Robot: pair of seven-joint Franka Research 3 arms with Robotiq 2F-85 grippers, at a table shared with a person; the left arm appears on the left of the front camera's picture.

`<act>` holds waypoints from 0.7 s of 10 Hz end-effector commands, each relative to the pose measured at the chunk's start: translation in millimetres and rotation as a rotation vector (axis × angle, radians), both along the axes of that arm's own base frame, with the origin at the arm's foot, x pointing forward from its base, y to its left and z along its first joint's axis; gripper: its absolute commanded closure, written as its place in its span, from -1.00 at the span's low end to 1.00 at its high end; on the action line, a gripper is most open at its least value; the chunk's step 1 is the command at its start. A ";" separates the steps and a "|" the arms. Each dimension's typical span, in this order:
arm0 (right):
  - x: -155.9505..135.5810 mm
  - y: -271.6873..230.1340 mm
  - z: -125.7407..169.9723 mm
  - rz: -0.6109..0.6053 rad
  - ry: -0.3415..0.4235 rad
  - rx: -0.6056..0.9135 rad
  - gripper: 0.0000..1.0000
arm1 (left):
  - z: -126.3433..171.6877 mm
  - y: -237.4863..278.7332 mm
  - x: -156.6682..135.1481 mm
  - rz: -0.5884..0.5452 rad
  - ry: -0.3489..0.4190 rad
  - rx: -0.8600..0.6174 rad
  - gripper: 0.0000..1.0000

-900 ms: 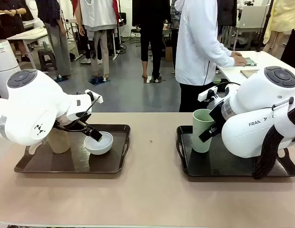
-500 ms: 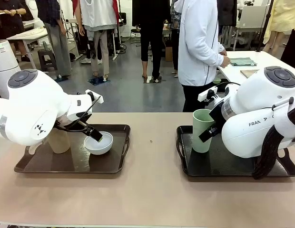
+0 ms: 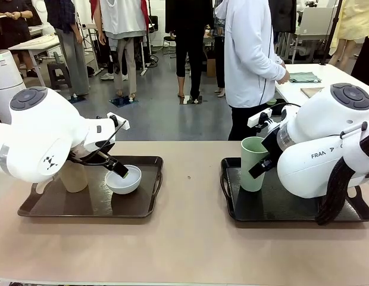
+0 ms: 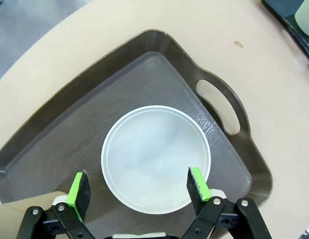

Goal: Set up a tray with a mat and arrange the tableware.
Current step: Pick up the Picnic Bowl and Reusable plastic cup from the Handle tray in front of the human's position and hold them in the air.

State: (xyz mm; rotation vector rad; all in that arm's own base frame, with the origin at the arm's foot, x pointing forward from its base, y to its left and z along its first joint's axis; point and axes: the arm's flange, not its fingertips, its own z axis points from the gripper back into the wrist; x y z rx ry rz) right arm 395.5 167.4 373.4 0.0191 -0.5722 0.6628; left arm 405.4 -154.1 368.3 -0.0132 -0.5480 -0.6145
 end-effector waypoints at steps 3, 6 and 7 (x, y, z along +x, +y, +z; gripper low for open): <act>0.0 0.0 0.0 0.000 0.000 0.000 -1.00 | 0.0 0.0 0.0 0.000 0.000 0.000 -1.00; -48.6 -12.7 99.3 -0.177 0.096 -0.010 -1.00 | 59.6 16.9 -53.9 0.054 -0.010 -0.041 -1.00; -82.2 -34.6 119.6 -0.234 0.155 -0.010 -1.00 | 79.0 27.5 -77.2 0.050 0.032 -0.055 -1.00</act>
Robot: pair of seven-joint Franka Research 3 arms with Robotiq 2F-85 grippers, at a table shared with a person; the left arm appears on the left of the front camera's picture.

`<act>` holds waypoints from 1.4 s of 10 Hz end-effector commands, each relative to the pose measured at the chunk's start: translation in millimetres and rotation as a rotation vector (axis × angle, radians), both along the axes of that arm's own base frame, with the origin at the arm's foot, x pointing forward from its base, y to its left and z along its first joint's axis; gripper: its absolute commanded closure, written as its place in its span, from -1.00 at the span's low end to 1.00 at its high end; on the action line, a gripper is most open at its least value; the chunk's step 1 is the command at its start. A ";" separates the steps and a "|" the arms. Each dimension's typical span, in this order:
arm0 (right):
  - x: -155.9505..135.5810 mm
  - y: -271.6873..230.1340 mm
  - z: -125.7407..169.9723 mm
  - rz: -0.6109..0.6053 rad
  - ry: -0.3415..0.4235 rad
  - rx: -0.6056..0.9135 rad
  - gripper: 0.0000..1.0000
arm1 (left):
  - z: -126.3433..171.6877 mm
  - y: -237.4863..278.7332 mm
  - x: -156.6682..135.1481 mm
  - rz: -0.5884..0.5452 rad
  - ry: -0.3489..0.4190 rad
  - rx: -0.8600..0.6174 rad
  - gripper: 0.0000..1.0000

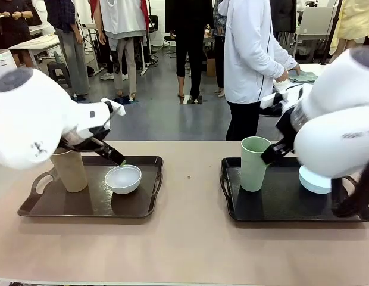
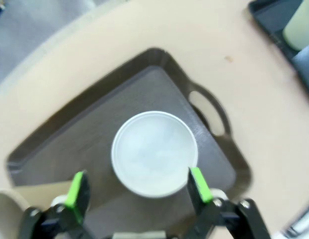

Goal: Set up a tray with a mat and arrange the tableware.
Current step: Pick up the Picnic Bowl and Reusable plastic cup from the Handle tray in front of the human's position and hold them in the air.

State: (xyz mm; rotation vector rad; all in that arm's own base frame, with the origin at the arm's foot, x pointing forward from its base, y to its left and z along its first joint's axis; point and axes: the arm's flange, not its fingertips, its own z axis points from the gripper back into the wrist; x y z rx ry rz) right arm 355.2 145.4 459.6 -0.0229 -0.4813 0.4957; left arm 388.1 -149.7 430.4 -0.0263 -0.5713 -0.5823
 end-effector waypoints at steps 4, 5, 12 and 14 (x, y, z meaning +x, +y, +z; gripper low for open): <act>-148.9 -66.9 -3.8 -0.219 0.430 0.138 -1.00 | 29.2 75.5 -158.5 0.066 0.571 -0.006 -1.00; -134.6 -61.0 -16.6 -0.154 0.344 0.037 -1.00 | 26.6 77.5 -165.0 0.141 0.537 0.000 -1.00; -80.2 -136.7 66.6 0.201 0.548 0.937 -1.00 | 55.7 121.1 -95.1 -0.225 0.448 -0.616 -1.00; -84.6 -205.2 51.6 0.238 0.484 1.337 -1.00 | 35.9 165.9 -87.4 -0.381 0.485 -1.026 -1.00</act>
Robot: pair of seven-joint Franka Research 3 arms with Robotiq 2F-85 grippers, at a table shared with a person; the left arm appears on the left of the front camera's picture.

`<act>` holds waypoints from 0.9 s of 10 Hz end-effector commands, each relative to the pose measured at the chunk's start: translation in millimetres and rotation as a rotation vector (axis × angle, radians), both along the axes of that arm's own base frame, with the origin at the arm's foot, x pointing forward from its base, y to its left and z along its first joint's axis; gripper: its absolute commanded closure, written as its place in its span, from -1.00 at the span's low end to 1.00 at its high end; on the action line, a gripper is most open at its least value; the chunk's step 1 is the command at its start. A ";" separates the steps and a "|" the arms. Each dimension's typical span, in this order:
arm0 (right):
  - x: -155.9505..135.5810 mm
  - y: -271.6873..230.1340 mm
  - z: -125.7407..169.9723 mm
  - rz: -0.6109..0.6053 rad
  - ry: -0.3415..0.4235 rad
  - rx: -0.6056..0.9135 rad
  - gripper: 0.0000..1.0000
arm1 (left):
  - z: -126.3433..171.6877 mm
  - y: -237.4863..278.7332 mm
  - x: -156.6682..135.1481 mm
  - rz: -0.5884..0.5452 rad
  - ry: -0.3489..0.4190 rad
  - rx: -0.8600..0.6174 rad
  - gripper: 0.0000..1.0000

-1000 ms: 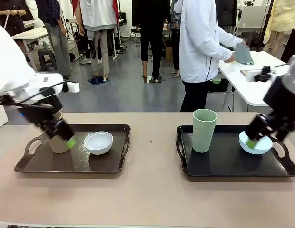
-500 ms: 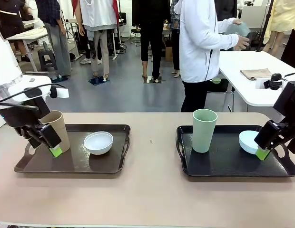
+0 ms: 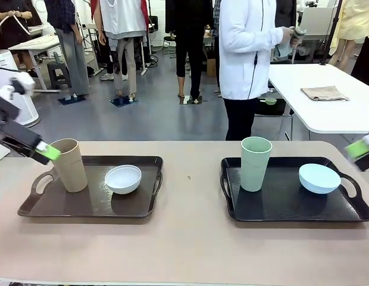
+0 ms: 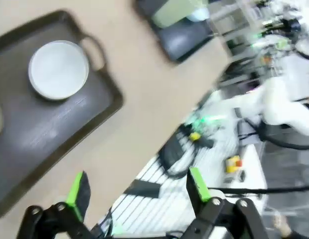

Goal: Set up a tray with a mat and arrange the tableware.
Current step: Pick up the Picnic Bowl and Reusable plastic cup from the Handle tray in front of the human's position and hold them in the air.

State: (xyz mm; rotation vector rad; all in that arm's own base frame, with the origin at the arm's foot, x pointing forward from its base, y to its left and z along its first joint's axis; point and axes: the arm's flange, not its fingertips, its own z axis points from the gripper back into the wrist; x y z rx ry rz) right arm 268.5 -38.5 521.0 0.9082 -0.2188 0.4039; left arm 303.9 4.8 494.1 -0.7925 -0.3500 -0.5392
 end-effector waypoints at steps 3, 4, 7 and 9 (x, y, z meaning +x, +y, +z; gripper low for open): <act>-12.4 -61.9 -61.9 -0.117 0.170 0.873 -1.00 | -76.1 48.7 -5.1 -0.163 0.194 -0.814 -1.00; -14.6 -59.0 -76.9 -0.116 0.203 0.871 -1.00 | -87.0 51.2 -16.0 -0.149 0.199 -0.888 -1.00; -9.8 -86.6 -42.2 -0.087 0.111 0.675 -1.00 | -58.7 56.1 -8.3 -0.124 0.071 -0.682 -1.00; -9.8 -86.6 -42.2 -0.087 0.111 0.675 -1.00 | -58.7 56.1 -8.3 -0.124 0.071 -0.682 -1.00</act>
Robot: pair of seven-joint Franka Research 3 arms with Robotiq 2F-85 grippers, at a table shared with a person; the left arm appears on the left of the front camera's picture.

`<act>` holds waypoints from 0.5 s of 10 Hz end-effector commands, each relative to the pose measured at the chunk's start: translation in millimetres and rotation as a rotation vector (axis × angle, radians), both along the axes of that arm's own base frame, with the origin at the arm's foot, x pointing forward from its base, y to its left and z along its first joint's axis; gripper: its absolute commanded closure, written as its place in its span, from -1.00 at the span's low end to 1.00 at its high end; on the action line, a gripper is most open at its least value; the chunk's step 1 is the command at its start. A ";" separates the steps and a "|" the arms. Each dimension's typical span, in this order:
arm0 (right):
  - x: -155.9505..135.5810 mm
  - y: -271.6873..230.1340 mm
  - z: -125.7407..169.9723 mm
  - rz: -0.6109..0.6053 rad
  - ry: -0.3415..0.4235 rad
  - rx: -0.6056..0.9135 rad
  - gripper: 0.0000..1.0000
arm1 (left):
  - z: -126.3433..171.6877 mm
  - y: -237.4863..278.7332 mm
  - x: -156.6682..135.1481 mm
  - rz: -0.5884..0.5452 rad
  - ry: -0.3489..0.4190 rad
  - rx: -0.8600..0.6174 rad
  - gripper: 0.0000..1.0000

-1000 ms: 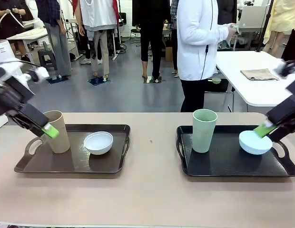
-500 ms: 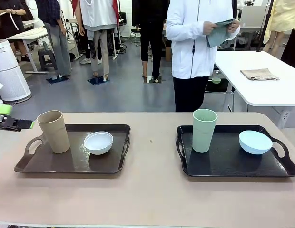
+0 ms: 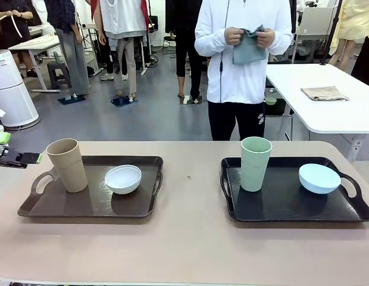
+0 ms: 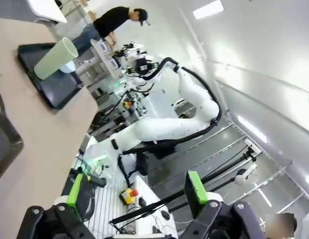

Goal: Set up a tray with a mat and arrange the tableware.
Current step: Pick up the Picnic Bowl and Reusable plastic cup from the Handle tray in front of the human's position and hold them in the air.

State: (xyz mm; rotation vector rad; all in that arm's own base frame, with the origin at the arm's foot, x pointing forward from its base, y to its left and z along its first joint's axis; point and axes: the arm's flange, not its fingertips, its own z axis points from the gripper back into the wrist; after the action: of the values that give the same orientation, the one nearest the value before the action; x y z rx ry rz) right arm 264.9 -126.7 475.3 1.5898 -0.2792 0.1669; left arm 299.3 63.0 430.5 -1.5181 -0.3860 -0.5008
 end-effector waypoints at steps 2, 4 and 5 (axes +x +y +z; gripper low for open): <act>-6.2 1.6 3.5 0.002 -0.029 -0.016 -1.00 | 4.8 -2.1 -3.7 0.025 -0.032 0.010 -1.00; -6.2 1.6 3.5 0.002 -0.029 -0.016 -1.00 | 4.8 -2.1 -3.7 0.025 -0.032 0.010 -1.00; -6.2 1.6 3.5 0.002 -0.029 -0.016 -1.00 | 4.8 -2.1 -3.7 0.025 -0.032 0.010 -1.00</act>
State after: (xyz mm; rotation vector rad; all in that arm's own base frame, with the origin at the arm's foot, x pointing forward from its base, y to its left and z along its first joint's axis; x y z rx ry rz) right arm 260.8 -126.1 481.2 1.5668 -0.2868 0.1728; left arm 298.5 64.6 434.9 -1.4807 -0.3931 -0.4981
